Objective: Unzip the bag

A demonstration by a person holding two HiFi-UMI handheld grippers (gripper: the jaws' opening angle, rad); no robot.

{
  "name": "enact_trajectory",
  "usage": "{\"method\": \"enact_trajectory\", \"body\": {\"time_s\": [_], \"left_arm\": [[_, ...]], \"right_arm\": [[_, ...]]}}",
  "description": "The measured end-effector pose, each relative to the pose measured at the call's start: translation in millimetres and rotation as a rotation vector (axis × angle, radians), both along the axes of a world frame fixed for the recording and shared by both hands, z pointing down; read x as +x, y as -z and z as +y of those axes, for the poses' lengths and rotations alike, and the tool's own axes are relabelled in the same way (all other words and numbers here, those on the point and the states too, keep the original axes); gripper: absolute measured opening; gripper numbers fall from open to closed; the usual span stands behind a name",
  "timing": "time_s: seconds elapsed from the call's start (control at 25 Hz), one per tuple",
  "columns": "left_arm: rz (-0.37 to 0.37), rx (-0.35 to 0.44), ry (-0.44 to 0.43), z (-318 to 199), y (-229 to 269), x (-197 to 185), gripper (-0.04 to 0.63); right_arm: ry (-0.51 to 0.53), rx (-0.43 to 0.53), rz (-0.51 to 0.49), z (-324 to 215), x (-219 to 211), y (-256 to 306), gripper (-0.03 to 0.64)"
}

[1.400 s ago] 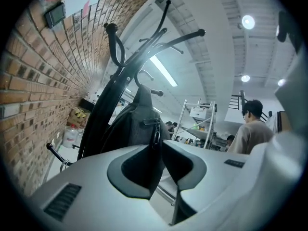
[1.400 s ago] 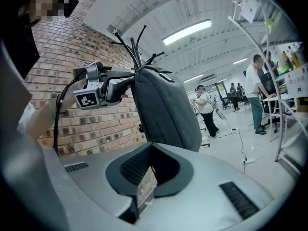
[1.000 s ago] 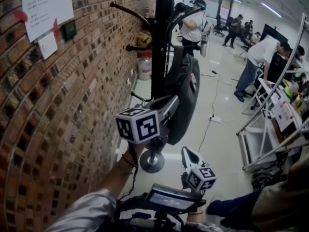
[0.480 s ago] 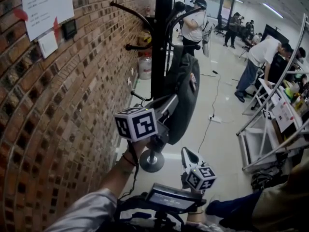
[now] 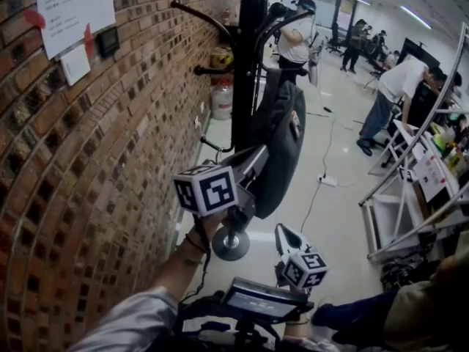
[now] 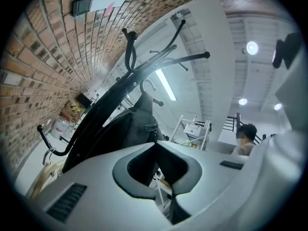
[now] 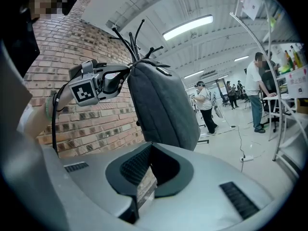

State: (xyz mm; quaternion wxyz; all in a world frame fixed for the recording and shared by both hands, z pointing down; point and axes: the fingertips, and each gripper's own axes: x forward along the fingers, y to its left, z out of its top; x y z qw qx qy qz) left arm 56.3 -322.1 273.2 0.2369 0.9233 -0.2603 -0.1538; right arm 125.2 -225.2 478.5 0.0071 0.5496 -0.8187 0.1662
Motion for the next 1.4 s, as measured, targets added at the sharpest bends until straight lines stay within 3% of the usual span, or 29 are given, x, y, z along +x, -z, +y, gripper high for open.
{"method": "enact_trajectory", "body": {"time_s": [0.64, 1.04, 1.4], "left_arm": [[-0.003, 0.016, 0.022, 6, -8, -3, 0.005], [-0.012, -0.033, 0.059, 12, -19, -9, 0.005], [-0.030, 0.038, 0.088, 13, -22, -9, 0.005]], "right_arm": [[0.015, -0.004, 0.001, -2, -1, -3, -0.009], [0.039, -0.015, -0.005, -2, -6, -7, -0.009], [0.060, -0.022, 0.008, 0, -5, -10, -0.009]]}}
